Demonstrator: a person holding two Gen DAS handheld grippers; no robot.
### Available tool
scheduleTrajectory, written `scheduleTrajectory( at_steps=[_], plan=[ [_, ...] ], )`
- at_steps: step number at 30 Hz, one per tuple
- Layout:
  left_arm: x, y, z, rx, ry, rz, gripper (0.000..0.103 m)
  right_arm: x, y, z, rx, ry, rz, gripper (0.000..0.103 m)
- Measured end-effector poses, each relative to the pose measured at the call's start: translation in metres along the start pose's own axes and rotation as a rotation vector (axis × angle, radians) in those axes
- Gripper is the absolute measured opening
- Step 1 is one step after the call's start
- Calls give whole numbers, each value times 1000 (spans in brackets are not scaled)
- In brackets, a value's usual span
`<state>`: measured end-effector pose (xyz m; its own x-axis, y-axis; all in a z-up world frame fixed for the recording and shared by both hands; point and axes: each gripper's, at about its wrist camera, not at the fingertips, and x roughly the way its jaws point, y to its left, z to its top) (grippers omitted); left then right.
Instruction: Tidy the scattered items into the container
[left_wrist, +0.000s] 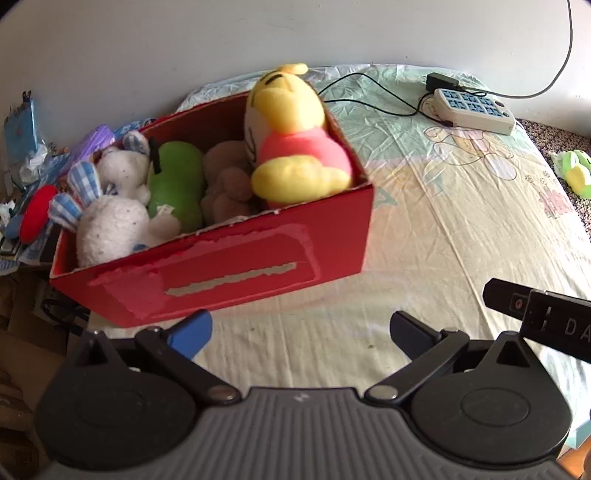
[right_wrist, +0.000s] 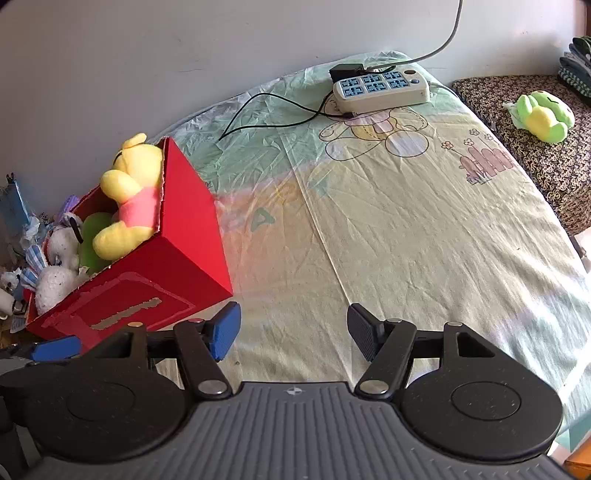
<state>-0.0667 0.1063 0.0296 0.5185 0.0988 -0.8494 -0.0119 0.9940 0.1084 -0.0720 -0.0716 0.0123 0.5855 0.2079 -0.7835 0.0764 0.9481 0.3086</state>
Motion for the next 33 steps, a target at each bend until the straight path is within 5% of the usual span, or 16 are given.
scheduleTrajectory(
  at_steps=[18,33],
  plan=[
    [10,108,-7,-49,-2,44,102,9,104,-12,-74,-60,-1,73],
    [12,180,3,-154,-48,109,102,9,162,15,-160,-100,33,75]
  ],
)
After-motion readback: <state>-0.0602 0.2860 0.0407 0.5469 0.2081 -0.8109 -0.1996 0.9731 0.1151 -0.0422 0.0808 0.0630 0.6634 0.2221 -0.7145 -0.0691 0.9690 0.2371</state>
